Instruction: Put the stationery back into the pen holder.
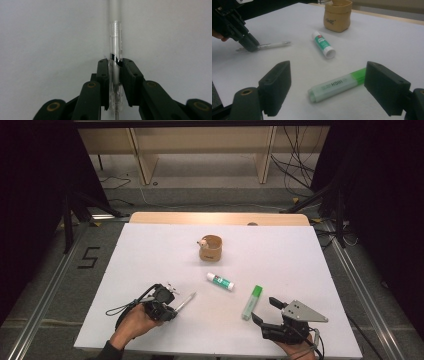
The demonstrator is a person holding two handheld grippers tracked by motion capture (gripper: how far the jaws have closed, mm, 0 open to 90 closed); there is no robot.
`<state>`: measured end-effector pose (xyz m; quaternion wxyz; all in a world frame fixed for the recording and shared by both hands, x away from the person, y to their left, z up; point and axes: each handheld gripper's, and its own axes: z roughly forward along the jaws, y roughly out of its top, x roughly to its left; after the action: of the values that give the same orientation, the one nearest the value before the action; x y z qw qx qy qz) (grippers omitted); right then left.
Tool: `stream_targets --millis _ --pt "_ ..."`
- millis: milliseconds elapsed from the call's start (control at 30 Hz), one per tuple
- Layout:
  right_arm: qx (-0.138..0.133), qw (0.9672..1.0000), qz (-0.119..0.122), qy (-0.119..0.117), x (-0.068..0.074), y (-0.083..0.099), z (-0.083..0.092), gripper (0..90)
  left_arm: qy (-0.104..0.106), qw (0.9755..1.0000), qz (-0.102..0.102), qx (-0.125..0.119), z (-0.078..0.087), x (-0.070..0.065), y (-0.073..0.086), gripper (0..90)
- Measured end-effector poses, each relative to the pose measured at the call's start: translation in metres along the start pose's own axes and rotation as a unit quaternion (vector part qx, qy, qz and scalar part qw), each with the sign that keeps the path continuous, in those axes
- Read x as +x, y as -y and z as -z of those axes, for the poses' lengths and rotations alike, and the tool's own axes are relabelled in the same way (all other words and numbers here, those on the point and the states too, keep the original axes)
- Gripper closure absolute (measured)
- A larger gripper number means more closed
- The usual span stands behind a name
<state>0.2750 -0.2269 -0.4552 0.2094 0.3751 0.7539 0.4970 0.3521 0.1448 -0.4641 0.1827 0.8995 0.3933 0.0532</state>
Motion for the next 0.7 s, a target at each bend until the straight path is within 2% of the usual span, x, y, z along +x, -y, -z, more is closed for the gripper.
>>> stream_targets --millis 233,400,567,633,700 --pt "0.000 1.0000 -0.001 0.000 -0.001 0.000 0.000 22.6 0.016 0.9995 -0.001 -0.028 0.008 0.003 -0.001 76.4" --pt "-0.002 1.0000 -0.002 0.000 0.000 0.000 0.000 22.6 0.024 0.9981 -0.005 -0.057 0.011 0.004 -0.001 76.3" --pt "-0.005 0.9999 -0.010 -0.008 0.000 -0.001 -0.001 22.6 0.034 0.9931 0.001 -0.112 0.015 0.003 -0.002 76.3" --pt "-0.006 0.9997 -0.017 -0.014 0.000 -0.001 -0.001 22.6 0.035 0.9900 0.001 -0.137 0.016 0.002 -0.001 76.3" --pt "-0.009 0.9995 -0.024 -0.018 0.000 -0.002 -0.001 22.5 0.041 0.9876 0.001 -0.152 0.015 0.002 -0.002 76.3"
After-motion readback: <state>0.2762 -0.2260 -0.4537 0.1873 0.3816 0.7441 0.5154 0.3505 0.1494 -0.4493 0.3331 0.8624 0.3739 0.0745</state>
